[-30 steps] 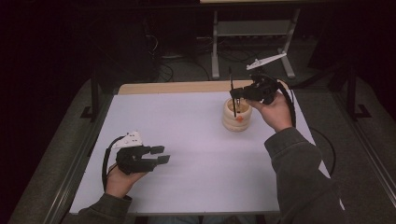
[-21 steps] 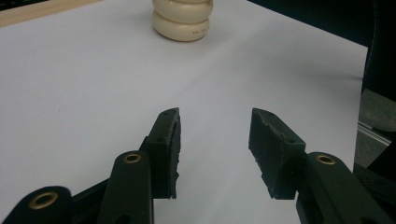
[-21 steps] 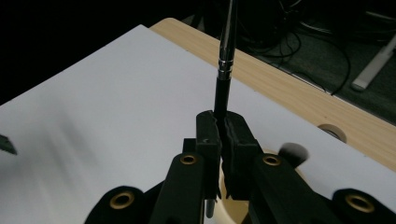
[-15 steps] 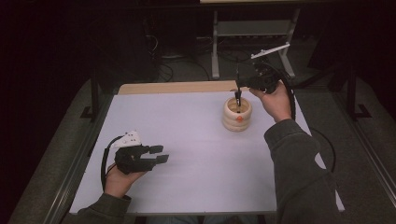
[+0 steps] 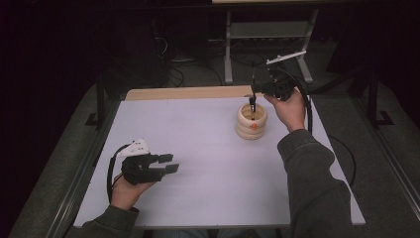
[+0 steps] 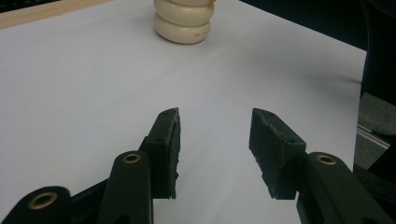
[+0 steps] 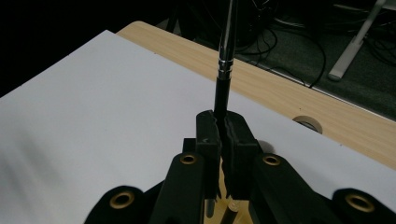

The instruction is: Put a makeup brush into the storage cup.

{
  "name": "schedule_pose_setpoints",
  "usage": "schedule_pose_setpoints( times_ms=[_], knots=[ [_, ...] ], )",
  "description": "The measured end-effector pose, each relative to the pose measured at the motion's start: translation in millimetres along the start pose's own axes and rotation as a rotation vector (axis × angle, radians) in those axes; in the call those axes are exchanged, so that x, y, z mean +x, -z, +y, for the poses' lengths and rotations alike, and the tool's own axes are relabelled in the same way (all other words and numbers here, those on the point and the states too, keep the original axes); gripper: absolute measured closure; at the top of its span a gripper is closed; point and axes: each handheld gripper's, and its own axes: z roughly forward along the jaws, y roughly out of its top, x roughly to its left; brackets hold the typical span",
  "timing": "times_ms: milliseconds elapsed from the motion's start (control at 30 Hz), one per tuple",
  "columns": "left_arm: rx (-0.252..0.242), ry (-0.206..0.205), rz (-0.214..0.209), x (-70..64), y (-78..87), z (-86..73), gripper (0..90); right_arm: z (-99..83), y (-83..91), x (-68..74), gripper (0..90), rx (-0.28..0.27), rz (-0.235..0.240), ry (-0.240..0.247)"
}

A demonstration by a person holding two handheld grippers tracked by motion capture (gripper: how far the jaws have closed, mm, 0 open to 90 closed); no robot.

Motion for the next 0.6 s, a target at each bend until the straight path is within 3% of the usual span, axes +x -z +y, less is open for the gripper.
schedule_pose_setpoints(
  times_ms=[600],
  knots=[
    [0.004, 0.002, -0.002, -0.1, 0.0, -0.2, 51.6, -5.6, -10.9, -2.8, 84.9, -0.009, -0.014, -0.004]
  ],
)
